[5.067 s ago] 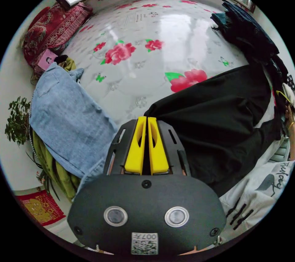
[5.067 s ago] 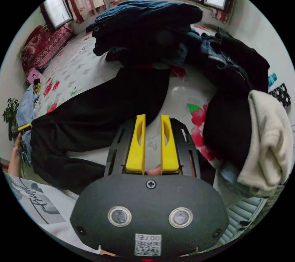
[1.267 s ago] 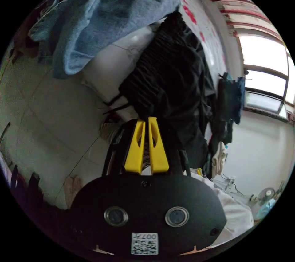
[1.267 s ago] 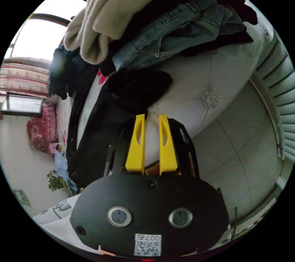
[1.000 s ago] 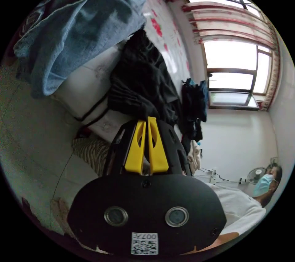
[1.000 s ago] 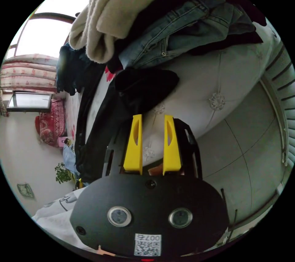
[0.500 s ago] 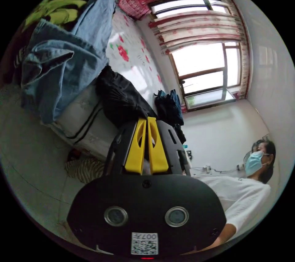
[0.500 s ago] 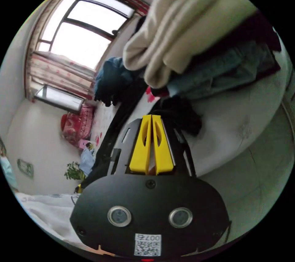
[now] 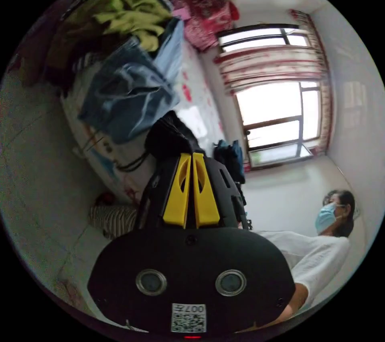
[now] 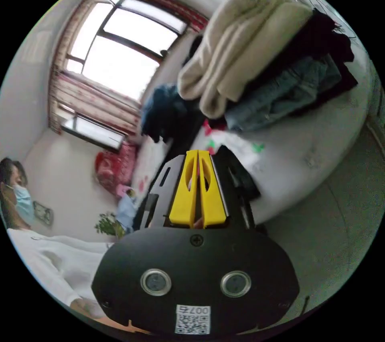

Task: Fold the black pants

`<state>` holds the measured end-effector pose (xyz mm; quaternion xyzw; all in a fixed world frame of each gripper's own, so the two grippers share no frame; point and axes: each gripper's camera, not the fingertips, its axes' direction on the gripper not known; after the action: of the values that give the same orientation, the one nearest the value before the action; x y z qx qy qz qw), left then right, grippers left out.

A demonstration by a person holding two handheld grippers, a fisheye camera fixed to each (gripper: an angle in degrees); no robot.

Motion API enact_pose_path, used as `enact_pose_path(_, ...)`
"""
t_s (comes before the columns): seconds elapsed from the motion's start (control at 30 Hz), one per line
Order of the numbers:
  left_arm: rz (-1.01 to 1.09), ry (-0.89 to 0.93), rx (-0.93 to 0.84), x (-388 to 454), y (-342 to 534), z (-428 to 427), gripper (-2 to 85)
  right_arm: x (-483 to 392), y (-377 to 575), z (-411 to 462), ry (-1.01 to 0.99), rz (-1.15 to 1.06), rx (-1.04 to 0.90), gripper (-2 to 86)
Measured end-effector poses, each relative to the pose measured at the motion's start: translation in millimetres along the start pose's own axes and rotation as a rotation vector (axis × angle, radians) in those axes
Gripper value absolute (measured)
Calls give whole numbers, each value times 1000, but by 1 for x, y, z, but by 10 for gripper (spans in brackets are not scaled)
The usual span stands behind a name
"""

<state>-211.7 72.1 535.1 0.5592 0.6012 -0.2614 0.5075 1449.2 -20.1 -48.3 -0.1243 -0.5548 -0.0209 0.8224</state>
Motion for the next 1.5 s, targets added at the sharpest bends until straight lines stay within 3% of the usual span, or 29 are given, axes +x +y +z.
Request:
enact_pose_path(0.1, 104, -38, -52, 28, -22, 13, -10, -12, -37, -18, -133, -19, 93, 3)
enact_pose_path(0.3, 26, -121, -142, 4, -1, 48, -10, -8, -22, 33, 168, -63, -176, 49)
enact_pose_path(0.43, -55, -70, -85, -15, 10, 33, -10, 45, 37, 35, 282, 108, -265, 92)
enact_pose_path(0.6, -40, -102, -112, -8, 1, 37, -10, 105, 70, 33, 190, 320, -293, 115)
enact_pose_path(0.8, 0, -112, -149, 7, -12, 52, -10, 116, 66, 56, 17, 315, -393, 95)
enact_pose_path(0.93, -2, -120, -136, 7, -14, 44, -10, 109, 63, 41, -15, 256, -521, 21)
enact_pose_path(1.27, 58, 46, -51, 32, -45, 42, -9, 8, -45, -44, -514, -42, -7, -3)
enact_pose_path(1.5, 95, 46, -22, 39, -26, 18, -9, -26, -41, -97, -484, -152, 170, -3)
